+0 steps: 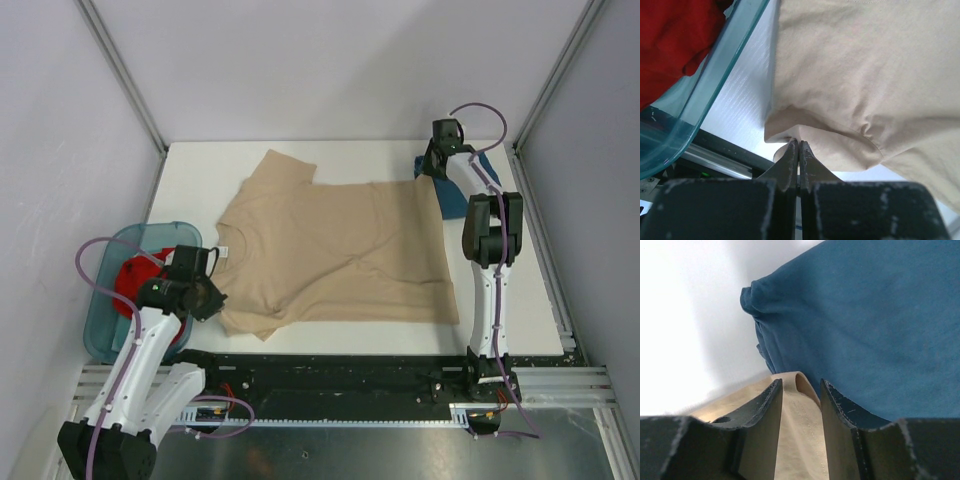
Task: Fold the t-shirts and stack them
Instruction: Flatten out the tshirt, then grap the side of the flattened tshirt closest away from the robot with both arms
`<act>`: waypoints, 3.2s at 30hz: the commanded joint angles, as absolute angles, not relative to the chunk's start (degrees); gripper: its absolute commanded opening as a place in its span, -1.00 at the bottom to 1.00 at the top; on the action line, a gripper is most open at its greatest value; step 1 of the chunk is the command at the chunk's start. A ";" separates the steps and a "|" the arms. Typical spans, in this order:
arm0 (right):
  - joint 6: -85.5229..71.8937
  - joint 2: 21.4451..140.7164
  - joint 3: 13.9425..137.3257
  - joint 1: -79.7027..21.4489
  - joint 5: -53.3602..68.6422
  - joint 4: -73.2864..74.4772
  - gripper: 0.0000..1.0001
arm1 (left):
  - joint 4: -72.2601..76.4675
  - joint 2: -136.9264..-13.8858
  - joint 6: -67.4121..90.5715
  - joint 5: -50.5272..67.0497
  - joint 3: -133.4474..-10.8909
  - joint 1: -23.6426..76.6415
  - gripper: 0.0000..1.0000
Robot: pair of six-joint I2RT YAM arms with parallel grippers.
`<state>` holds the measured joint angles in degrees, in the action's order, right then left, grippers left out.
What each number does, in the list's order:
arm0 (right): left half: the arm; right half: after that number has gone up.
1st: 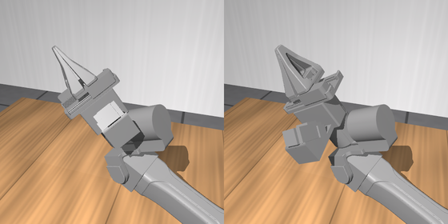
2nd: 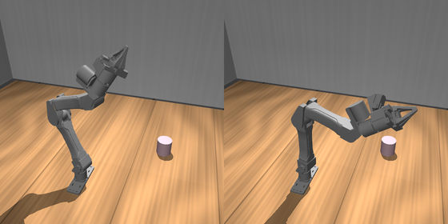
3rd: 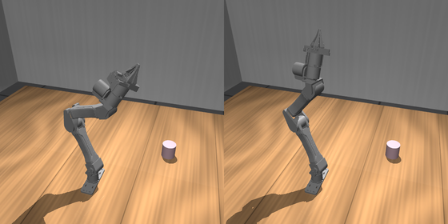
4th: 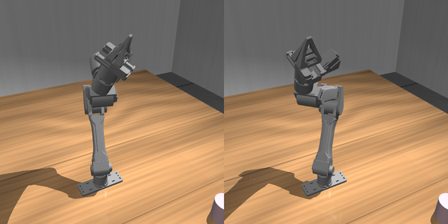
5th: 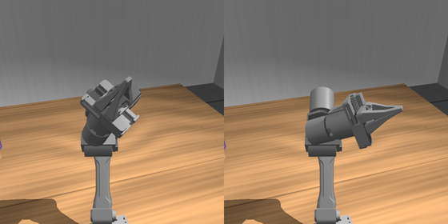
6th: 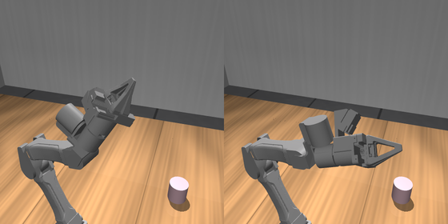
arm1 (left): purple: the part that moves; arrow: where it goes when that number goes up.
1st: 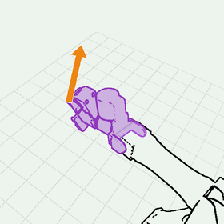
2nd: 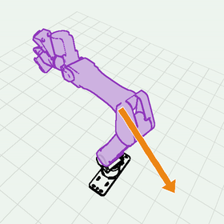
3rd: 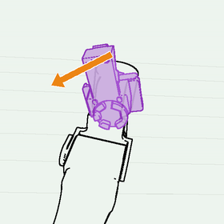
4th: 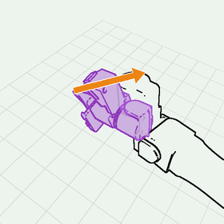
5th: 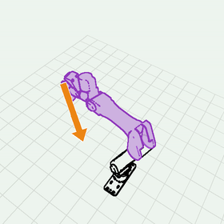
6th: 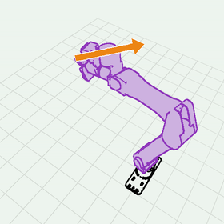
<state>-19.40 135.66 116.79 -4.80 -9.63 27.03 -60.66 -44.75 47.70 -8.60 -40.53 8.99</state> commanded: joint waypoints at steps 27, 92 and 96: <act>-20.30 144.25 135.19 -3.32 -19.50 34.59 -1.00 | -64.26 -43.20 48.53 -11.43 -40.72 9.30 -1.00; -53.81 66.32 44.01 1.37 -4.31 51.05 -0.48 | -55.42 -47.57 41.45 -6.53 -44.91 9.34 -1.00; -54.93 64.88 40.76 2.00 -3.59 51.50 -0.38 | -55.41 -47.61 41.42 -6.66 -45.03 9.38 -1.00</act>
